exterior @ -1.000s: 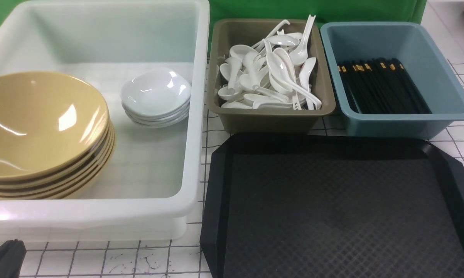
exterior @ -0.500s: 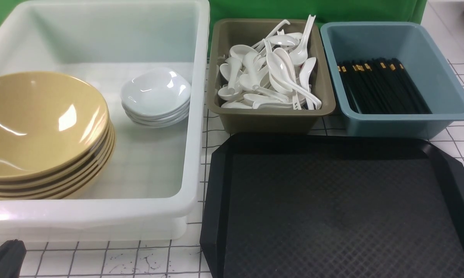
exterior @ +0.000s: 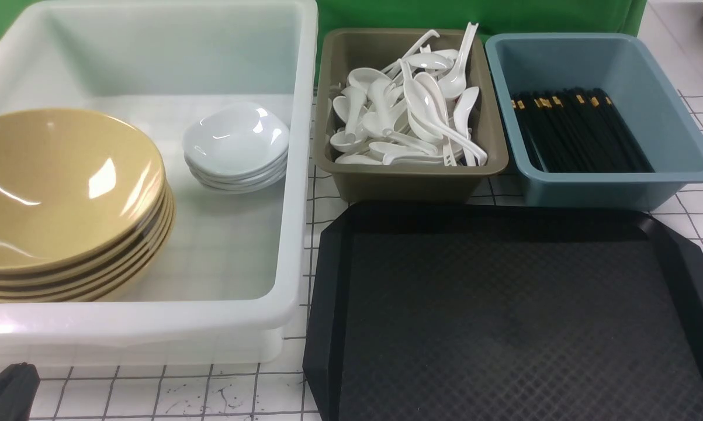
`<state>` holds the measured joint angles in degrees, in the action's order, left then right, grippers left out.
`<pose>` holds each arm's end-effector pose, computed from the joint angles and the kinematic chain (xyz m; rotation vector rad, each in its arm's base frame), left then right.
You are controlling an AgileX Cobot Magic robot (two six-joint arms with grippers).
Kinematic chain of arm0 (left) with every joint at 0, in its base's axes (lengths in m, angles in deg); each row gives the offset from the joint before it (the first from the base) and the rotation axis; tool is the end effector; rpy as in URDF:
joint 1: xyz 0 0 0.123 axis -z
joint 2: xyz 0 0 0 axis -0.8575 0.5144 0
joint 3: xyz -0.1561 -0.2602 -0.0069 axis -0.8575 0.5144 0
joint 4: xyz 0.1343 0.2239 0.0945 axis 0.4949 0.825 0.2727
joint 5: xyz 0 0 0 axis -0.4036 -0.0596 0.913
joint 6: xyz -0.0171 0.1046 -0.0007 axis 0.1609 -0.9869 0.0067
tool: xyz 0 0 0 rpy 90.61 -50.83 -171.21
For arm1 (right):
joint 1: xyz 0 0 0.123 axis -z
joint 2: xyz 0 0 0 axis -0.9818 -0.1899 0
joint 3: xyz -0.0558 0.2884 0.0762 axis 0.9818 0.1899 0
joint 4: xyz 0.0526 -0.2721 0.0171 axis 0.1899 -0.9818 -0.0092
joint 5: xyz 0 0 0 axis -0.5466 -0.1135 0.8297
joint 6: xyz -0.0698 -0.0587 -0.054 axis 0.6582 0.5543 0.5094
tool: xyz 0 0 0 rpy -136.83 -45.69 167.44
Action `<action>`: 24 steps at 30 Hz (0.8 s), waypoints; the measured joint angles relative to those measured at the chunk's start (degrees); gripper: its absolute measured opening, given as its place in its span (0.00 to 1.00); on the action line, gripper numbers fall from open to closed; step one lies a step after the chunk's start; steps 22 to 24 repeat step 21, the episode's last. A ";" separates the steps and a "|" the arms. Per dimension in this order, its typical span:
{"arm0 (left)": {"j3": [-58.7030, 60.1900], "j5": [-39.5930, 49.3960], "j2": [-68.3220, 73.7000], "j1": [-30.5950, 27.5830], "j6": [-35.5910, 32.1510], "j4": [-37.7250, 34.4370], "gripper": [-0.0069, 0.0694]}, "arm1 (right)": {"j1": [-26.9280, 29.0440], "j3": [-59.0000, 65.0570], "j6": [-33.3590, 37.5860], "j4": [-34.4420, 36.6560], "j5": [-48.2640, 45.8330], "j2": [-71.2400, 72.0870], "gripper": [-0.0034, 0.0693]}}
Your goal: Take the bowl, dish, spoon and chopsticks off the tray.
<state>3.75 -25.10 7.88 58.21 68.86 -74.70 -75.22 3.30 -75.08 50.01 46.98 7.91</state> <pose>0.0763 -0.0006 0.1728 0.0477 1.8069 0.0340 0.0759 -0.0086 0.1721 0.0469 1.8115 -0.1059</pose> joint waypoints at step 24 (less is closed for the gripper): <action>0.00 0.00 0.00 0.00 0.11 0.00 0.07 | 0.00 0.00 0.00 0.00 0.00 0.00 0.24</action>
